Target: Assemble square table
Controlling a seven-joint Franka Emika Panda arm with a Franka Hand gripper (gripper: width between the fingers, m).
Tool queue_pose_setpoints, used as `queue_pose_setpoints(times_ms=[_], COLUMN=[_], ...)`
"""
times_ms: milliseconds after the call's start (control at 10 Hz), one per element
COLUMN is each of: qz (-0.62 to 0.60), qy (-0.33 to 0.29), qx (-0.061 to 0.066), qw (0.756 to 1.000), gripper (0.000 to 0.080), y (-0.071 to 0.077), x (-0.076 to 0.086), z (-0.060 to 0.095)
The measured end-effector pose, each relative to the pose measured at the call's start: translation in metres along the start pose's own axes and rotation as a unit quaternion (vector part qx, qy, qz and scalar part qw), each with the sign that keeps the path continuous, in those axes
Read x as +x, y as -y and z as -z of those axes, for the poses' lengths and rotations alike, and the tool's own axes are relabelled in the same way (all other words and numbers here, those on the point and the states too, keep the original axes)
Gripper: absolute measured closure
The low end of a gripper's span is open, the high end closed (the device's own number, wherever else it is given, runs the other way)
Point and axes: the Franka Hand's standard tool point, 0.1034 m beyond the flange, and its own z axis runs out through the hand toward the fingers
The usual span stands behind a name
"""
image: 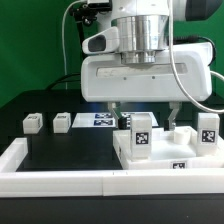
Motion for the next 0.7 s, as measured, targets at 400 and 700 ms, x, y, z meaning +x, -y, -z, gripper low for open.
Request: queue_pose_setpoints(times_ms=[400,700], qz=[0.146,0.199], qy=[0.002,0.002], qx=[-0.006,-0.010], qw=[0.989,0.980], gripper=[0.0151,0.0151], y=[-0.0036,-0.0054], x=[0.0020,0.0033], z=[0.0006,0.0009])
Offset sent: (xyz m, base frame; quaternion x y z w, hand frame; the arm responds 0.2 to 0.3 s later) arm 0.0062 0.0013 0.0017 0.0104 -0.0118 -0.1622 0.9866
